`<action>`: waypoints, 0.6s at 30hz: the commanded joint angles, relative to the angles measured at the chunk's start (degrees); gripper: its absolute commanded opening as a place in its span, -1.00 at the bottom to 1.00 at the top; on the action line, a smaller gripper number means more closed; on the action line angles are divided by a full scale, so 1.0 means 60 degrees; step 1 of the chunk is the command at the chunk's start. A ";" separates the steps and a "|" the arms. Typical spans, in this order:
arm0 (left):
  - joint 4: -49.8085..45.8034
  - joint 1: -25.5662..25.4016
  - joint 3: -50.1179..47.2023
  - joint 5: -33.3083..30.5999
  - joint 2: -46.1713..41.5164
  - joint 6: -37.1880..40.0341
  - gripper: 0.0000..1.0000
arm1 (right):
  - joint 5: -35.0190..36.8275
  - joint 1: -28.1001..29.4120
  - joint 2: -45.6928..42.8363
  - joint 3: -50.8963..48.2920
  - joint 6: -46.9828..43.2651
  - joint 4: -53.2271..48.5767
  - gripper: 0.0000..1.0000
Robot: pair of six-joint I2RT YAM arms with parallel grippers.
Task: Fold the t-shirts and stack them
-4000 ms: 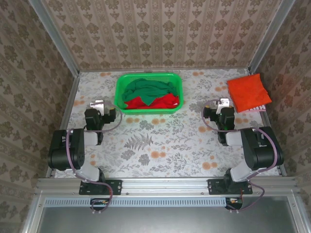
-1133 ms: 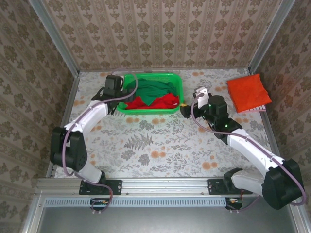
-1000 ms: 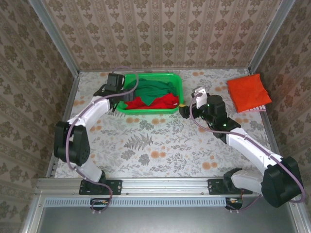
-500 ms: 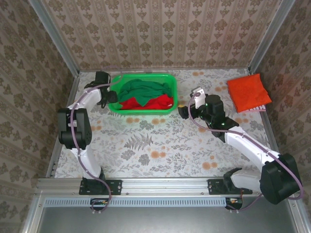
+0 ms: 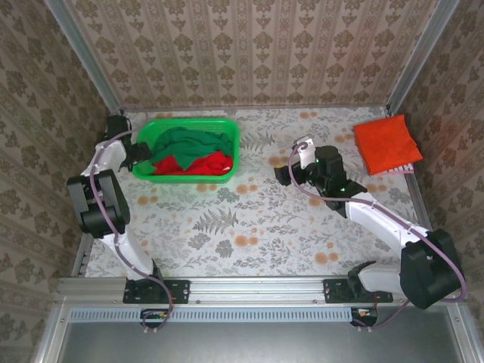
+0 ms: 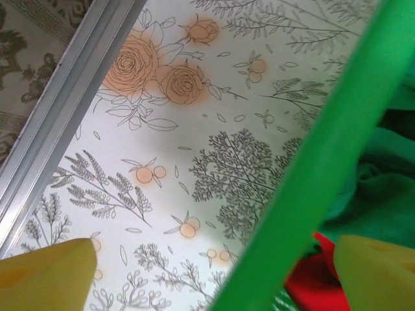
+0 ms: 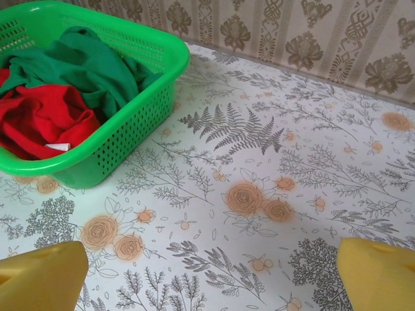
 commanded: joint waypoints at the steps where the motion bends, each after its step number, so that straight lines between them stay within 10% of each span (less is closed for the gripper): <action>1: 0.0277 -0.0416 -0.0734 -0.0488 -0.1683 -0.1276 1.00 | -0.0255 0.0056 0.0002 0.0189 0.0191 0.0176 1.00; 12: -0.0120 -0.3021 -0.3969 -0.2062 -0.5580 -0.8967 0.98 | -0.0393 0.0076 0.0166 0.0011 0.0192 0.0308 1.00; 18: 0.0371 -0.4191 -0.4947 -0.0950 -0.5513 -1.3221 0.80 | -0.0685 0.0063 0.0365 0.0086 0.0337 0.0568 1.00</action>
